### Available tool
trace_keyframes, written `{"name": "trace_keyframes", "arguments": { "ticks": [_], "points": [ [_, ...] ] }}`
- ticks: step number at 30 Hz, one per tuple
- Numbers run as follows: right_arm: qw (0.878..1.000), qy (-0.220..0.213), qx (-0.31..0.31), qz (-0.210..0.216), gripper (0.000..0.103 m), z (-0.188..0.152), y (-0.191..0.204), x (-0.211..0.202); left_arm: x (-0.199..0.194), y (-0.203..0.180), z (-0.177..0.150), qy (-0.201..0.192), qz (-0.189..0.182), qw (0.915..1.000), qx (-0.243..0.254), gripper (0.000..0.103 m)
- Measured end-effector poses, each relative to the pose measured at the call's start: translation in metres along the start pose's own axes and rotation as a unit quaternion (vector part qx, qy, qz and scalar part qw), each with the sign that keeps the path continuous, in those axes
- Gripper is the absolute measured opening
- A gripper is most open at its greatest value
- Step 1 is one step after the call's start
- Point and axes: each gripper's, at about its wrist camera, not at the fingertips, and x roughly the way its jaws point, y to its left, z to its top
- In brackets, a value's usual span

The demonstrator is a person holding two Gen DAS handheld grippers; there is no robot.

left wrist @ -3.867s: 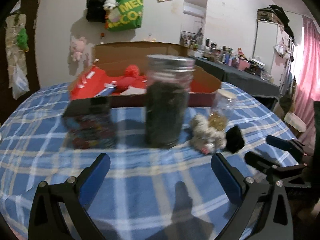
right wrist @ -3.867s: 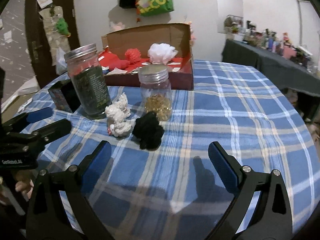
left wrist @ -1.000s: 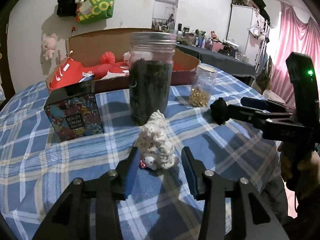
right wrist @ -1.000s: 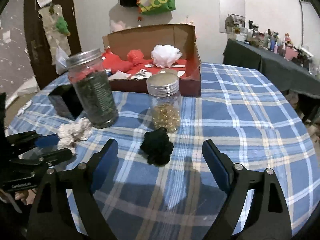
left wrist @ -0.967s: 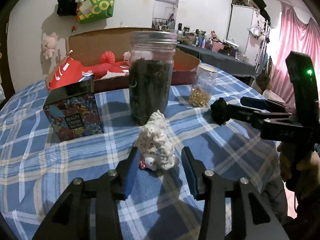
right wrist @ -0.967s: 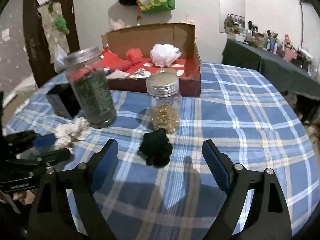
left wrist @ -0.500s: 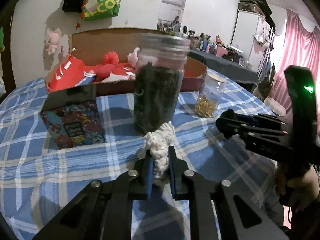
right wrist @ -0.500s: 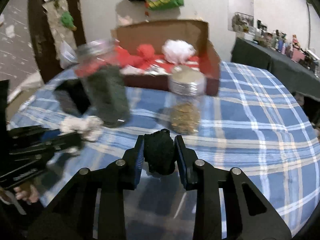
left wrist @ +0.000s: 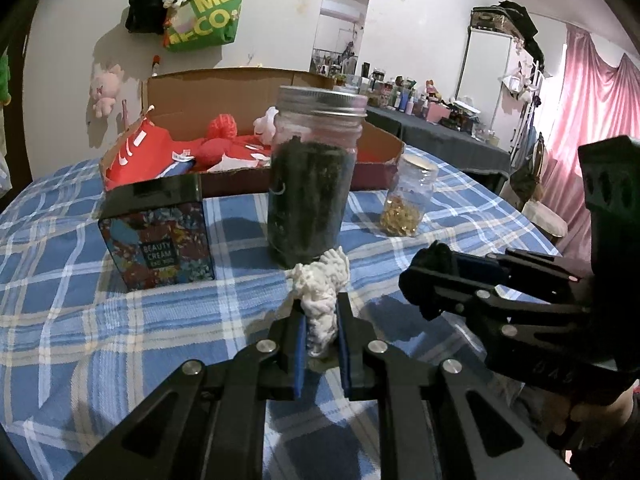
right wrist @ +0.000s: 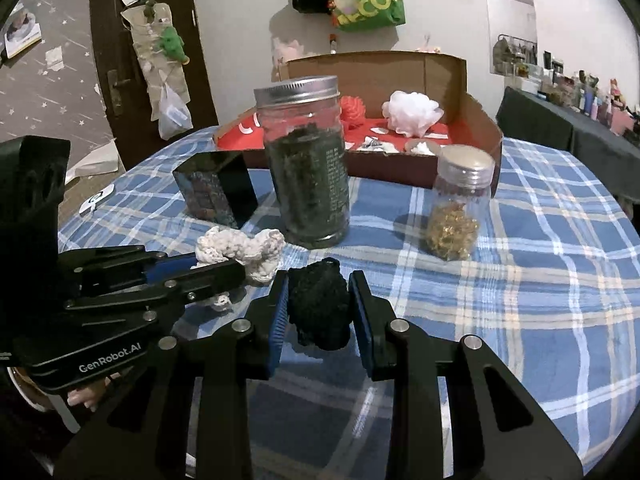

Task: Organize soft objects
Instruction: 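Lift the rope toy and black ball and carry them toward the box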

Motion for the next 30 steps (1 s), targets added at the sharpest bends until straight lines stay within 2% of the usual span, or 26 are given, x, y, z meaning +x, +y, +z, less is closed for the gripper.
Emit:
{"name": "trace_keyframes", "arguments": {
  "ticks": [17,21,30],
  "points": [
    [1.000,0.005,0.019,-0.010,0.028,-0.005,-0.019,-0.004,-0.001,0.002,-0.003,0.003,0.008,1.0000,-0.004,0.014],
    [0.999,0.006,0.028,-0.024,0.029,-0.005,-0.032,-0.010,-0.008,0.015,-0.005,0.002,0.027,0.9995,-0.014,0.014],
    [0.996,0.017,0.056,-0.061,0.029,-0.006,-0.074,-0.019,-0.038,0.070,-0.010,-0.003,0.080,0.9949,-0.061,0.014]
  ]
}}
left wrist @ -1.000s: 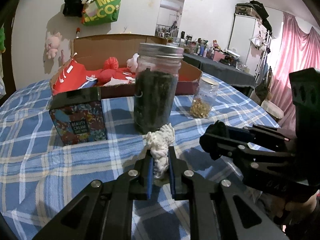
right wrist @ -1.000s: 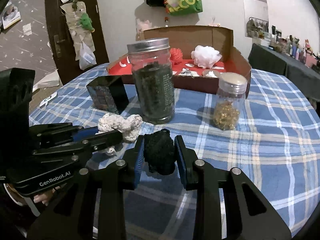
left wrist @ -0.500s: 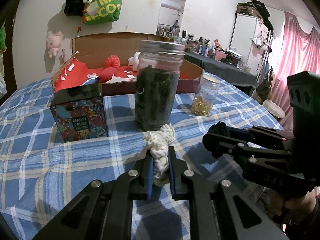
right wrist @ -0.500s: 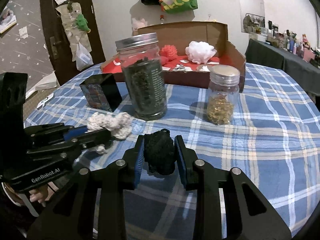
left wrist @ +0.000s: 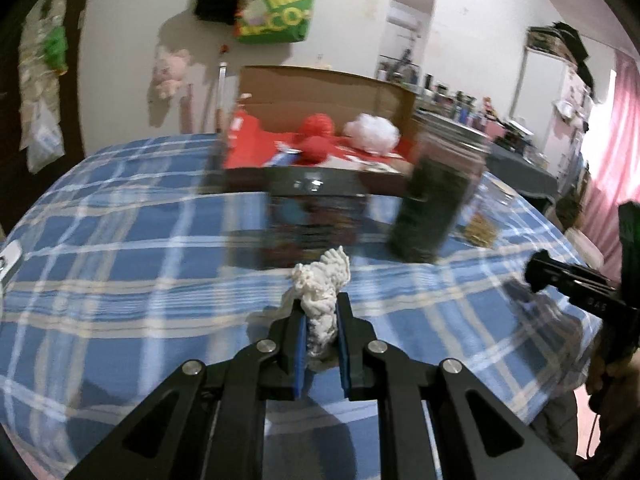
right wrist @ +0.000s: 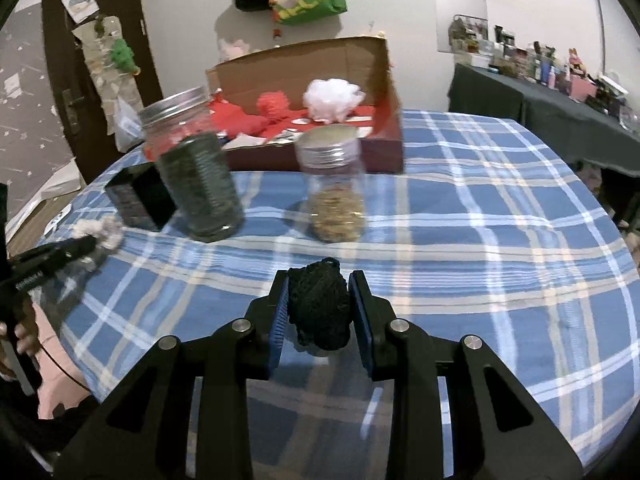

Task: Organize soft objects
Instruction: 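Lift the rope toy and black ball and carry them toward the box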

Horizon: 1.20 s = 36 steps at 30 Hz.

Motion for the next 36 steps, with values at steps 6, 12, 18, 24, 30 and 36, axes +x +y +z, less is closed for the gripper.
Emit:
{"name": "trace_keyframes", "arguments": {
  "ticks": [6,12,18,24,30,36],
  "points": [
    [1.000,0.014,-0.002,-0.009,0.029,0.015,-0.023,0.009,-0.003,0.036,0.008,0.000,0.043,0.9990,-0.014,0.014],
    [0.999,0.024,-0.021,-0.006,0.029,0.036,-0.041,0.024,0.011,0.063,0.024,0.010,0.058,0.9983,-0.002,0.014],
    [0.998,0.023,-0.054,0.000,0.029,0.054,-0.046,0.035,0.027,0.078,0.042,0.014,0.032,0.9991,0.023,0.014],
    [0.996,0.019,-0.088,0.007,0.028,0.072,-0.049,0.044,0.042,0.082,0.062,0.017,0.011,0.9978,0.063,0.014],
    [0.994,0.013,-0.106,0.015,0.029,0.084,-0.051,0.049,0.050,0.082,0.076,0.016,-0.004,0.9946,0.103,0.014],
    [0.992,0.009,-0.121,0.027,0.029,0.094,-0.051,0.050,0.050,0.081,0.090,0.008,-0.023,0.9923,0.121,0.014]
  ]
}}
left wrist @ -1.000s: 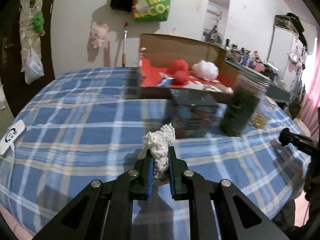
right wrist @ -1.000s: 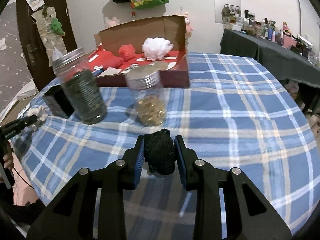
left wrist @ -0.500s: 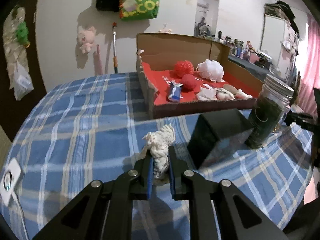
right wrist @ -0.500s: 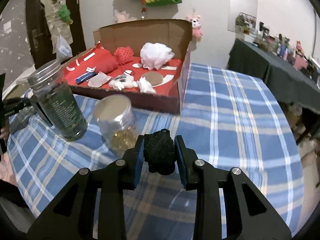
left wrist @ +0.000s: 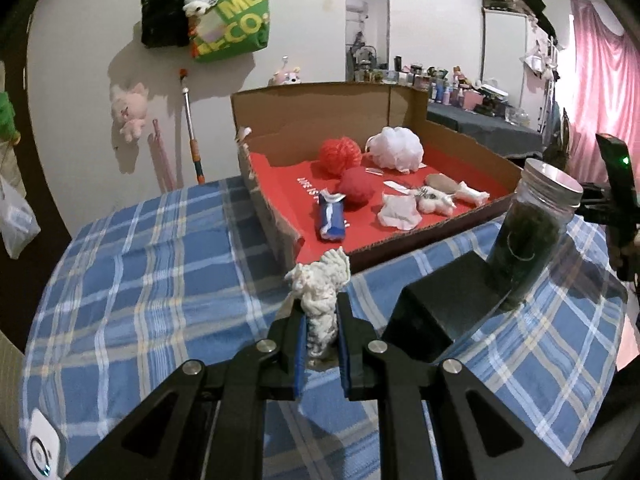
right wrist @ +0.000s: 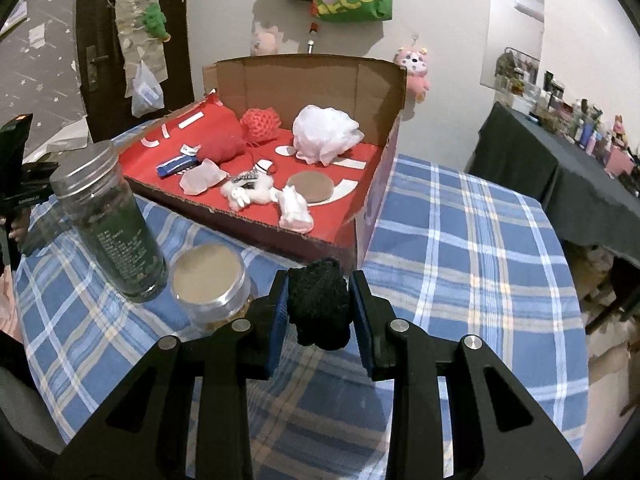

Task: Organize soft objects
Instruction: 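Lift the rope toy and black ball and carry them toward the box, then lower both items into the box and open both tools to release them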

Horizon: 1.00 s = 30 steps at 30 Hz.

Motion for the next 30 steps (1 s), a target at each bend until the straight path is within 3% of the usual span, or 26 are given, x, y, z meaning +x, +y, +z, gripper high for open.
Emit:
{"name": "trace_keyframes", "arguments": {
  "ticks": [11,21,30],
  "points": [
    [0.999,-0.014,-0.014,0.048,0.029,0.031,-0.002,0.002,0.001,-0.005,0.024,-0.015,-0.018,0.9993,0.030,0.014],
    [0.995,0.001,-0.030,0.097,0.029,0.072,0.015,0.026,0.013,-0.027,0.065,-0.014,-0.069,0.9967,0.042,0.014],
    [0.991,0.069,0.015,0.114,0.029,0.136,0.022,0.078,0.056,-0.059,0.126,0.040,-0.107,0.9930,0.028,0.014]
  ]
}}
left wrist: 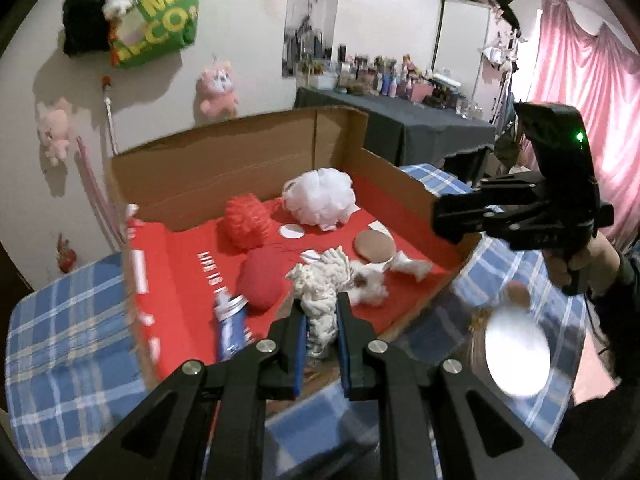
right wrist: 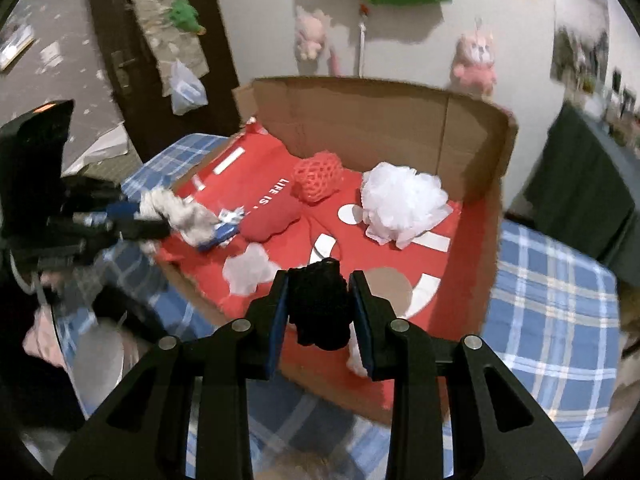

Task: Organize soft objects
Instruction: 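Lower both items into the box and open both tools to release them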

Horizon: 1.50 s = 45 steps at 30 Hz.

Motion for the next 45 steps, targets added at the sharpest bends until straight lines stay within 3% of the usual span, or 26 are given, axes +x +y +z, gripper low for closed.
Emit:
{"name": "trace_keyframes", "arguments": {
  "ticks": [4,14,22,31,33,34,35,36,40,45],
  "points": [
    [0.998,0.041,0.040,-0.014,0.029,0.024,-0.013,0.031,0.033,-0.006,0.029,0.039,-0.015,0.9990,-0.018,0.014],
    [0.987,0.122,0.102,-0.025,0.029,0.040,-0.040,0.097,0.117,-0.008,0.059,0.126,0.014,0.9916,-0.025,0.014],
    [0.982,0.146,0.110,-0.040,0.029,0.042,-0.044,0.115,0.144,-0.002,0.057,0.152,0.032,0.9876,-0.024,0.015],
    [0.978,0.159,0.124,-0.051,0.030,0.039,-0.047,0.123,0.147,0.008,0.053,0.157,0.043,0.9859,-0.039,0.015],
    [0.978,0.159,0.122,-0.054,0.037,0.040,-0.046,0.122,0.146,0.010,0.053,0.157,0.042,0.9857,-0.044,0.021],
    [0.978,0.157,0.121,-0.057,0.044,0.042,-0.047,0.121,0.145,0.011,0.053,0.157,0.042,0.9856,-0.046,0.022],
    [0.979,0.155,0.121,-0.059,0.061,0.042,-0.047,0.121,0.145,0.011,0.054,0.157,0.041,0.9856,-0.047,0.026],
    [0.979,0.151,0.121,-0.061,0.065,0.043,-0.047,0.119,0.144,0.012,0.054,0.156,0.041,0.9857,-0.048,0.029],
    [0.979,0.146,0.121,-0.069,0.065,0.045,-0.048,0.115,0.146,0.012,0.055,0.151,0.045,0.9863,-0.050,0.037],
    [0.980,0.136,0.121,-0.085,0.065,0.046,-0.046,0.099,0.137,0.013,0.055,0.140,0.054,0.9868,-0.063,0.058]
  ]
}}
